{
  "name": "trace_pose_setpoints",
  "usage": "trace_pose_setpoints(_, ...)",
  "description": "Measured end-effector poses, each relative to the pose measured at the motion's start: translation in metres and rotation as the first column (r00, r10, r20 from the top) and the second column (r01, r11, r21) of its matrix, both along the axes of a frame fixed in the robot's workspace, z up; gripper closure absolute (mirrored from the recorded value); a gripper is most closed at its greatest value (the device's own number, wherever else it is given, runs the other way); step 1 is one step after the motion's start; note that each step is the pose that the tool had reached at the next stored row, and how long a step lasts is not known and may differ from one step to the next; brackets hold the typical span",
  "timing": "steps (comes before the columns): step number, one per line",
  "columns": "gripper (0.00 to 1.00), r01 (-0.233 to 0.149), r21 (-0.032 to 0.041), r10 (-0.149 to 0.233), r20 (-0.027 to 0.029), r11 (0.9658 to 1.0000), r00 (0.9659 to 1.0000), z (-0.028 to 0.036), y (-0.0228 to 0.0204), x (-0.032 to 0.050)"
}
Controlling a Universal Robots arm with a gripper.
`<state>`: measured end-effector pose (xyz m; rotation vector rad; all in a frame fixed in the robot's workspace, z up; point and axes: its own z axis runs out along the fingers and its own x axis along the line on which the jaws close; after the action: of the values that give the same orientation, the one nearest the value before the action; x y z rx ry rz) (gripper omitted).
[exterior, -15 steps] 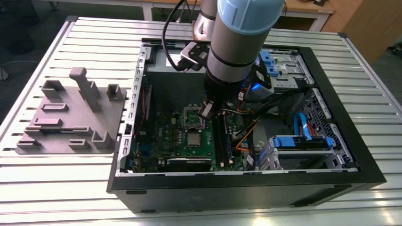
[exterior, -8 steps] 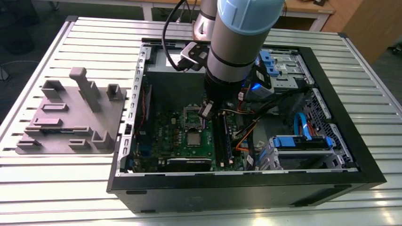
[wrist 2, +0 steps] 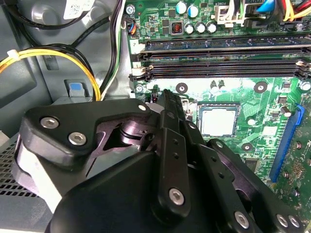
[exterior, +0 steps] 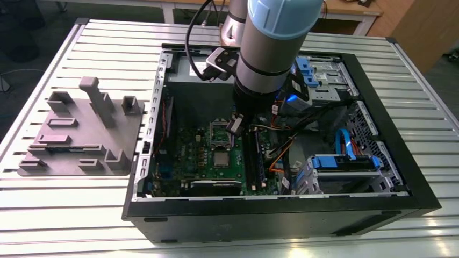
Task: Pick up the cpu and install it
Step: 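Close the cpu cover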
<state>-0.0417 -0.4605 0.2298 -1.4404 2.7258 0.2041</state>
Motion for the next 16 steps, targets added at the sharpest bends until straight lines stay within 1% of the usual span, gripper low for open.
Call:
trace_pose_setpoints(11,0.89,0.0,0.0,0.0,0.0,1.0,1.0,-0.0001,0.0002,0.0)
trace_pose_setpoints(14,0.71,0.0,0.0,0.0,0.0,1.0,1.0,-0.0001,0.0002,0.0)
trace_pose_setpoints(15,0.71,0.0,0.0,0.0,0.0,1.0,1.0,-0.0001,0.0002,0.0)
trace_pose_setpoints(16,0.65,0.0,0.0,0.0,0.0,1.0,1.0,-0.0001,0.0003,0.0)
